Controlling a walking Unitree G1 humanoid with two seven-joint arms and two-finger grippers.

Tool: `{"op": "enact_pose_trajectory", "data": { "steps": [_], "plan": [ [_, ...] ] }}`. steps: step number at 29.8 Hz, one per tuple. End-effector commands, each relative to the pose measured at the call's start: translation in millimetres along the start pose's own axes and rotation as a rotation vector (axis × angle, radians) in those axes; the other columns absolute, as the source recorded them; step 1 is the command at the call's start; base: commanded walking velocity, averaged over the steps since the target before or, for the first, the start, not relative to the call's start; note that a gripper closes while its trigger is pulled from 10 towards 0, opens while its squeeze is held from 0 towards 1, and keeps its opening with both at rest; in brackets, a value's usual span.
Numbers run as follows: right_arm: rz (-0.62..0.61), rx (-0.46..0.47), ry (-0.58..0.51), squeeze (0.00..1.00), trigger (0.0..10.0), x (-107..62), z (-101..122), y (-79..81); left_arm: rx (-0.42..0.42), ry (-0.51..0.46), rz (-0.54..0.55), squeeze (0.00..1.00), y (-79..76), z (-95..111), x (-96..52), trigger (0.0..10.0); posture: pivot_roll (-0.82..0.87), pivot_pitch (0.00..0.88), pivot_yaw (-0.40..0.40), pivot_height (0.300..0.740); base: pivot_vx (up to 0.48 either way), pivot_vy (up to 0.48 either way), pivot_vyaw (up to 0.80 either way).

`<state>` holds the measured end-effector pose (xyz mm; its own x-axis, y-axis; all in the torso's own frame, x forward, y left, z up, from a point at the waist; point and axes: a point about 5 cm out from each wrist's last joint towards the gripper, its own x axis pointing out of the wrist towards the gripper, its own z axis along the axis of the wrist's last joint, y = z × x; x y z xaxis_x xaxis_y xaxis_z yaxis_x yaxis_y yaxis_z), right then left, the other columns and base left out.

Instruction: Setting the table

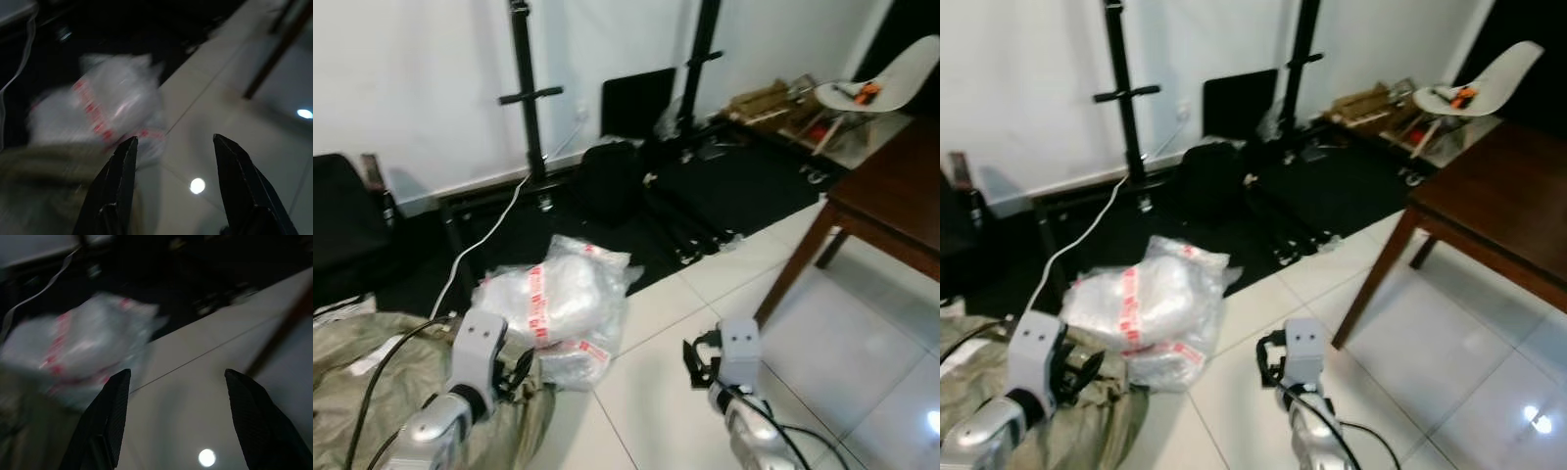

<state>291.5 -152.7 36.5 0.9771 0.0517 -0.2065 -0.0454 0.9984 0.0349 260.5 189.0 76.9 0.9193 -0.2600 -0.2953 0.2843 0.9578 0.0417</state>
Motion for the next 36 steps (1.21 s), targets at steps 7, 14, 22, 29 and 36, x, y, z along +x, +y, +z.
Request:
{"op": "enact_pose_trajectory", "data": {
  "steps": [7, 14, 22, 29, 36],
  "plan": [
    [0.019, -0.033, -0.02, 0.0, 10.0, -2.2, 0, 1.6, 0.001, 0.003, 0.002, 0.0, -1.1, -4, -0.1, 10.0, 0.05, 0.02, 0.041, 0.74, 0.0, 0.0, -0.8],
    [0.031, -0.063, -0.056, 0.0, 10.0, -1.3, 8, 3.6, -0.016, -0.02, -0.013, 0.0, -4.1, 0, 1.5, 10.0, 0.04, 0.023, 0.037, 0.74, 0.0, 0.0, -0.8],
    [0.037, -0.074, -0.068, 0.0, 10.0, -2.4, 10, 4.3, -0.021, -0.028, -0.02, 0.0, -5.6, 1, 2.5, 10.0, 0.03, 0.026, 0.036, 0.74, 0.0, 0.0, -0.8],
    [0.036, -0.075, -0.071, 0.0, 10.0, -3.6, 10, 3.6, -0.022, -0.048, -0.022, 0.0, -6.9, 6, 3.4, 10.0, 0.03, 0.028, 0.036, 0.74, 0.0, 0.0, -0.8],
    [0.033, -0.061, -0.098, 0.0, 10.0, -2.2, 18, 5.2, -0.011, -0.097, -0.02, 0.0, -7.8, 18, 5.0, 10.0, 0.03, 0.029, 0.039, 0.74, 0.0, 0.0, -0.8]
  ]
}}
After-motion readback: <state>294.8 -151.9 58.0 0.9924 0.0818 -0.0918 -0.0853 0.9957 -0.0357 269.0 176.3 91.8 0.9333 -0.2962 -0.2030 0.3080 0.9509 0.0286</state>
